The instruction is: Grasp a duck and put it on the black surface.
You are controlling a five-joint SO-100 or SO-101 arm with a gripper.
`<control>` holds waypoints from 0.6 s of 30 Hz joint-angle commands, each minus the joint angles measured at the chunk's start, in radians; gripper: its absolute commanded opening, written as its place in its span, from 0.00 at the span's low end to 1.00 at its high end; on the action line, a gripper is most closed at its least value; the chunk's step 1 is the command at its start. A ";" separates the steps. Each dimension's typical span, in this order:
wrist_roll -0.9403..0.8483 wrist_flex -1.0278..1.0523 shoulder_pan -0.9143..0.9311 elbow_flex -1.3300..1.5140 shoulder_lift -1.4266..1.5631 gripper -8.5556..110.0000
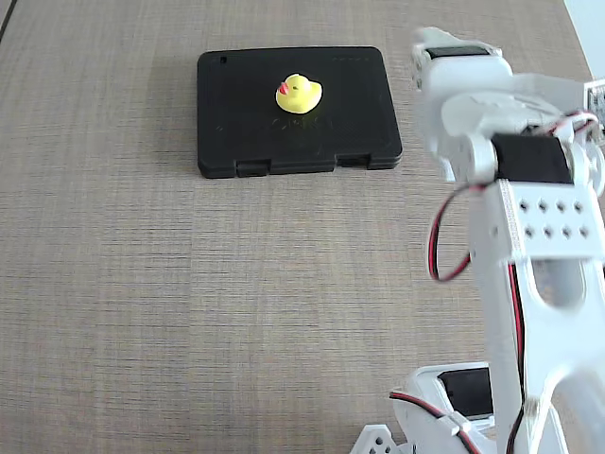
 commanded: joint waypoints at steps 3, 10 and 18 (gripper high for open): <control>0.137 0.005 0.057 0.225 0.440 0.10; 0.272 0.005 0.078 0.448 0.661 0.08; 0.301 0.051 0.121 0.638 0.790 0.07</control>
